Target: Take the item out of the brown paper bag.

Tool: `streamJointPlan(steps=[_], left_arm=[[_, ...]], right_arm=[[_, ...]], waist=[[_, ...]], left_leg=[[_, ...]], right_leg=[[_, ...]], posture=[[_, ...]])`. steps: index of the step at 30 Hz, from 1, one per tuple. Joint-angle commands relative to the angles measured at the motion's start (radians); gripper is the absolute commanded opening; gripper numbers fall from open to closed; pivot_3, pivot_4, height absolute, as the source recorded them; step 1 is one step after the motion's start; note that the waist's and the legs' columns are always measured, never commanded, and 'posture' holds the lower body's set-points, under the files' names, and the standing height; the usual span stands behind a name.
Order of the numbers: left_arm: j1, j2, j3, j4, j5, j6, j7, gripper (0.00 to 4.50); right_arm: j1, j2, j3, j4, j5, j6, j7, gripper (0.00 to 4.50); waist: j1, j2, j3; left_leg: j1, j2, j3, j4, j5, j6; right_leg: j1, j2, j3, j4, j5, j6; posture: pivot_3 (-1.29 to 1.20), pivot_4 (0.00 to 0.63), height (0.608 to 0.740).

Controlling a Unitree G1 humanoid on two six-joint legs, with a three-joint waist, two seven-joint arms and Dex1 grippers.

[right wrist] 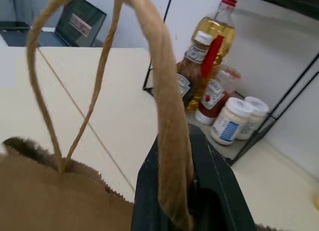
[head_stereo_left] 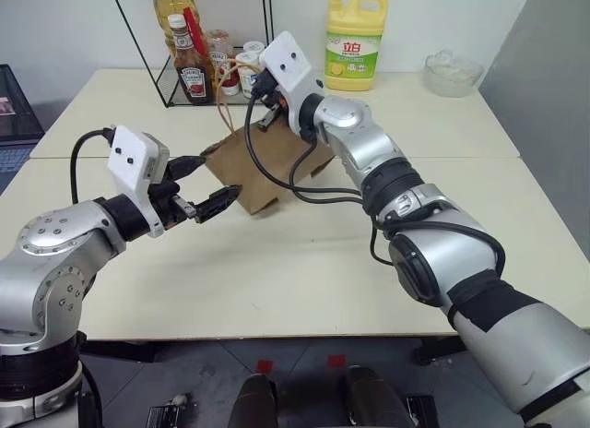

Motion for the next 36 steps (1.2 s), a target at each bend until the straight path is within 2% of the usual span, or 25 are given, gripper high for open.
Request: streamJointPlan(steps=[1, 10, 25, 36], left_arm=[[0.025, 0.021, 0.06, -0.054, -0.021, -0.011, 0.012, 4.5], [0.038, 0.022, 0.061, -0.069, -0.045, -0.01, 0.033, 4.5], [0.023, 0.017, 0.031, -0.065, -0.056, -0.014, 0.032, 4.5], [0.012, 0.022, 0.022, -0.057, -0.056, -0.02, 0.026, 4.5]], right_arm=[[-0.071, 0.016, -0.037, -0.039, 0.037, -0.003, -0.014, 0.03], [-0.091, 0.037, -0.056, -0.019, 0.036, 0.001, -0.053, 0.03], [-0.157, 0.01, -0.101, 0.129, 0.011, -0.029, -0.243, 0.03], [-0.209, 0.021, -0.128, 0.143, 0.009, -0.031, -0.268, 0.03]], waist=[[0.0, 0.0, 0.0], [0.0, 0.0, 0.0], [0.0, 0.0, 0.0], [-0.001, 0.0, 0.0]], left_leg=[[0.0, 0.0, 0.0, 0.0, 0.0, 0.0], [0.0, 0.0, 0.0, 0.0, -0.001, 0.001], [0.0, 0.0, 0.0, 0.0, -0.001, 0.002], [0.0, 0.0, 0.0, -0.001, -0.001, 0.002]], right_leg=[[0.0, 0.0, 0.0, 0.0, 0.0, 0.0], [0.0, 0.0, 0.0, 0.0, 0.0, 0.0], [0.0, 0.0, 0.0, 0.0, 0.0, 0.0], [0.0, 0.0, 0.0, 0.0, 0.0, 0.0]], posture=[[0.0, 0.15, 0.74], [0.0, 0.15, 0.74], [0.0, 0.15, 0.74], [0.0, 0.15, 0.74]])
